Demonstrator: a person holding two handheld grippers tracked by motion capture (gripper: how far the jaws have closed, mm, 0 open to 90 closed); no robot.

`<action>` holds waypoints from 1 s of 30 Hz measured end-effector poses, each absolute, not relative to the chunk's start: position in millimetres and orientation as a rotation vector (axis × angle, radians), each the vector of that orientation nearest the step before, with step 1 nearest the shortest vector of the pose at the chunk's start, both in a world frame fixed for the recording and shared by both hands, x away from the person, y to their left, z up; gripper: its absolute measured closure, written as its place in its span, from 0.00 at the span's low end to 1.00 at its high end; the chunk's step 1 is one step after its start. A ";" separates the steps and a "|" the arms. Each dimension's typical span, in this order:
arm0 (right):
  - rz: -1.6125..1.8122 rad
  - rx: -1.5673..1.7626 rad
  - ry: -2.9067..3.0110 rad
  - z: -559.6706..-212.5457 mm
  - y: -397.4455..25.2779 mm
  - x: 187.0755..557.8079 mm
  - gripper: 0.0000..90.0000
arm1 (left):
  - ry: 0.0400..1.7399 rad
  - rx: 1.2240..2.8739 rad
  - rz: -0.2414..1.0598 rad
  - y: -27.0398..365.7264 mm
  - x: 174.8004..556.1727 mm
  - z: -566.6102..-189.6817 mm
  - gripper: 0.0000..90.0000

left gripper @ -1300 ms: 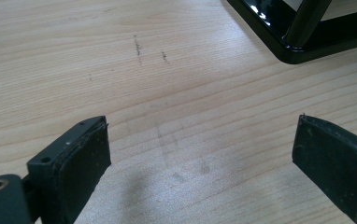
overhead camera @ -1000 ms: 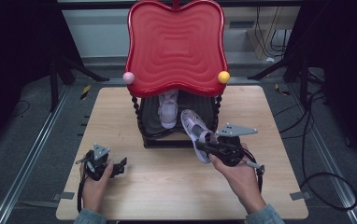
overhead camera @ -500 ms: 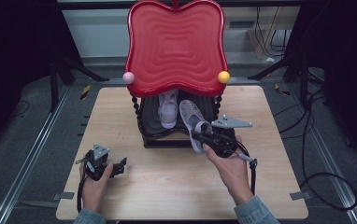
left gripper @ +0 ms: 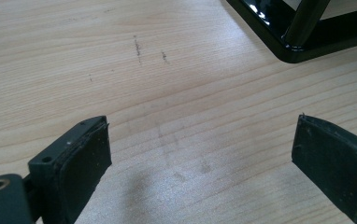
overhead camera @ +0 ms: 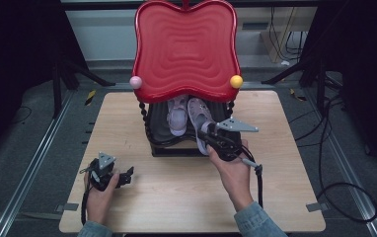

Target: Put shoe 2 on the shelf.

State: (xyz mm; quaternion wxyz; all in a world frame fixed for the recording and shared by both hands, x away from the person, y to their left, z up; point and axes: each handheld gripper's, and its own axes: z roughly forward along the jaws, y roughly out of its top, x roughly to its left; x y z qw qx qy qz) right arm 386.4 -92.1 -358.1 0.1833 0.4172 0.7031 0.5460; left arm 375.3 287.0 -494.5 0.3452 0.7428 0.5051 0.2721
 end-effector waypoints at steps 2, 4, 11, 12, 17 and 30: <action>1.525 1.191 1.943 -358.8 -86.4 390.9 0.96 | 1.310 1.929 0.706 287.0 375.4 -494.5 0.04; 1.514 1.201 1.913 -359.5 -82.2 394.9 0.96 | 1.309 1.929 0.704 286.9 375.5 -494.7 0.05; 1.454 1.220 1.837 -364.6 -64.4 409.4 0.96 | 1.303 1.932 0.695 285.7 375.6 -494.9 0.05; 1.450 1.222 1.827 -365.1 -63.3 411.2 0.96 | 1.303 1.932 0.694 286.0 375.7 -495.0 0.05; 1.410 1.242 1.779 -367.3 -58.1 419.3 0.96 | 1.307 1.926 0.692 286.6 375.9 -495.1 0.05; 1.308 1.262 1.681 -374.5 -42.4 433.9 0.96 | 1.303 1.925 0.686 286.8 375.9 -494.6 0.05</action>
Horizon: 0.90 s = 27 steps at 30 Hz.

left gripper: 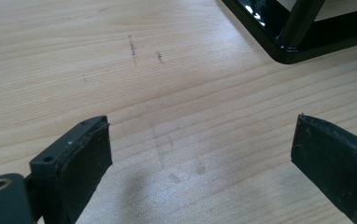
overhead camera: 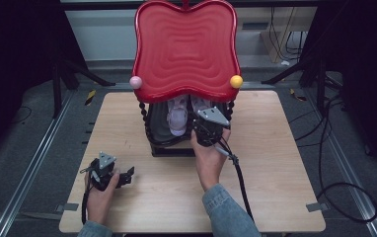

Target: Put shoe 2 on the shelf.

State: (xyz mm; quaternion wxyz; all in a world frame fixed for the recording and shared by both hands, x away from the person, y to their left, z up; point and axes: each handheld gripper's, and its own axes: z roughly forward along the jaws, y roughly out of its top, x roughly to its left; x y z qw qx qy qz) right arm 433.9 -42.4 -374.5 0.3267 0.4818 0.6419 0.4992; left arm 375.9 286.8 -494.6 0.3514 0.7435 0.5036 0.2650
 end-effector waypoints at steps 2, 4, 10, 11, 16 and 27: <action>1.299 1.273 1.680 -376.3 -41.5 435.8 0.96 | 1.301 1.926 0.683 286.6 375.9 -494.5 0.05; 1.289 1.282 1.674 -378.7 -40.0 438.4 0.96 | 1.301 1.927 0.683 286.5 376.1 -494.7 0.05; 1.284 1.280 1.667 -382.7 -33.6 443.2 0.96 | 1.301 1.925 0.678 286.4 376.1 -494.6 0.05; 1.286 1.281 1.666 -383.3 -32.5 443.8 0.96 | 1.300 1.925 0.677 286.1 376.0 -494.6 0.05; 1.284 1.281 1.671 -387.6 -28.1 446.2 0.95 | 1.300 1.924 0.674 285.6 375.7 -494.7 0.05; 1.281 1.282 1.682 -391.6 -24.8 449.0 0.92 | 1.298 1.927 0.669 284.7 375.8 -494.8 0.05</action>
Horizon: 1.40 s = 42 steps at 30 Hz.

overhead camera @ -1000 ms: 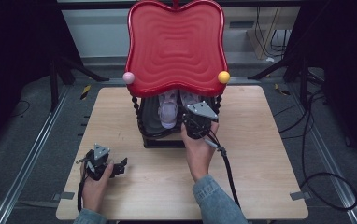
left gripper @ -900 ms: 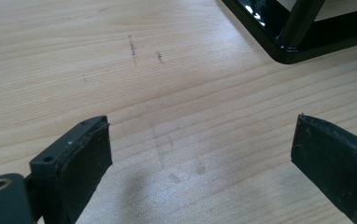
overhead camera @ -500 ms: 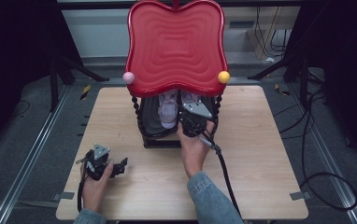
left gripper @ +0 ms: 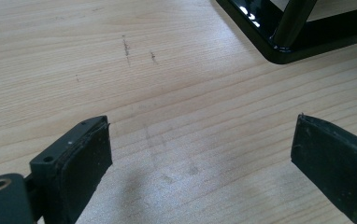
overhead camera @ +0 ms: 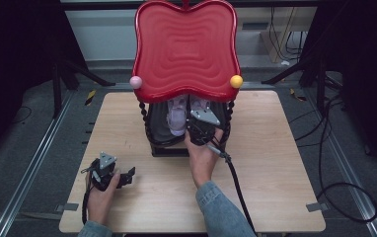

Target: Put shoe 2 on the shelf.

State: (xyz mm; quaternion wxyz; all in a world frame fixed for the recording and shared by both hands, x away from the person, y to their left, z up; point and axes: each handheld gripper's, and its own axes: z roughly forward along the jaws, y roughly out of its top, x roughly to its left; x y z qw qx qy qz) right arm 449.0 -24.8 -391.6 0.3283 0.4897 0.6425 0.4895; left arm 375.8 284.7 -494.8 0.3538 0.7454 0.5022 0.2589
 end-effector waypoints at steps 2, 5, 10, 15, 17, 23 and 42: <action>1.280 1.278 1.687 -392.2 -24.5 449.6 0.91 | 1.298 1.929 0.668 284.6 375.9 -495.0 0.05; 1.284 1.279 1.694 -393.1 -24.5 450.8 0.90 | 1.300 1.932 0.665 283.9 375.9 -495.3 0.05; 1.288 1.274 1.702 -392.0 -24.5 449.8 0.86 | 1.299 1.932 0.663 283.1 375.9 -495.4 0.05; 1.282 1.262 1.714 -389.5 -25.3 443.5 0.84 | 1.297 1.930 0.662 282.4 375.5 -495.2 0.05; 1.282 1.250 1.723 -387.7 -25.7 440.3 0.85 | 1.296 1.931 0.663 281.8 375.4 -495.1 0.05; 1.284 1.244 1.738 -383.6 -27.3 436.9 0.94 | 1.292 1.933 0.663 280.3 375.1 -494.9 0.05; 1.320 1.238 1.739 -383.4 -27.0 440.1 0.79 | 1.293 1.936 0.661 280.0 375.3 -495.1 0.05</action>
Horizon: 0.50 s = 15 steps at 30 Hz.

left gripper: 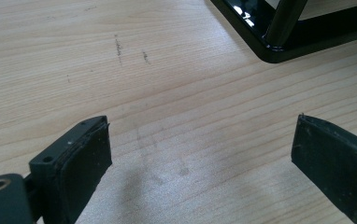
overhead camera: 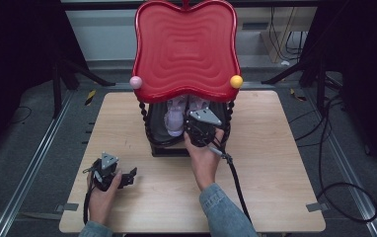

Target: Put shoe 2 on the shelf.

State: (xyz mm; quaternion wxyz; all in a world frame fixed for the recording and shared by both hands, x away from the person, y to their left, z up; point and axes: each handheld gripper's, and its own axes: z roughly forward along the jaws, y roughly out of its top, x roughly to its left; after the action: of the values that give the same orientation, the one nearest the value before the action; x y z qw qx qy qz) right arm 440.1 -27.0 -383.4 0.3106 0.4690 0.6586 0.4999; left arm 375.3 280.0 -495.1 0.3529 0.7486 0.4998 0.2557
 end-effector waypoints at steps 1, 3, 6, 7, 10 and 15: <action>1.326 1.238 1.738 -382.5 -27.9 439.5 0.75 | 1.293 1.936 0.662 280.0 375.2 -495.0 0.05; 1.329 1.230 1.737 -380.4 -30.1 437.6 0.68 | 1.291 1.936 0.662 279.9 375.2 -495.1 0.05; 1.321 1.221 1.743 -378.3 -33.0 434.7 0.59 | 1.290 1.938 0.662 279.5 375.1 -495.2 0.05; 1.322 1.223 1.745 -377.5 -33.6 433.6 0.57 | 1.290 1.937 0.663 279.5 375.1 -495.1 0.05; 1.309 1.210 1.743 -374.5 -36.5 429.8 0.47 | 1.291 1.939 0.663 279.5 375.1 -495.3 0.05; 1.288 1.198 1.777 -371.1 -41.1 423.1 0.32 | 1.293 1.937 0.663 280.0 375.0 -495.3 0.05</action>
State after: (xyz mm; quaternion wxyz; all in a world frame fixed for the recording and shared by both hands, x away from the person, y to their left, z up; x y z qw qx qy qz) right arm 423.1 -41.1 -371.1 0.3154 0.4546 0.6745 0.4887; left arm 375.0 280.0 -495.3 0.3525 0.7487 0.4996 0.2561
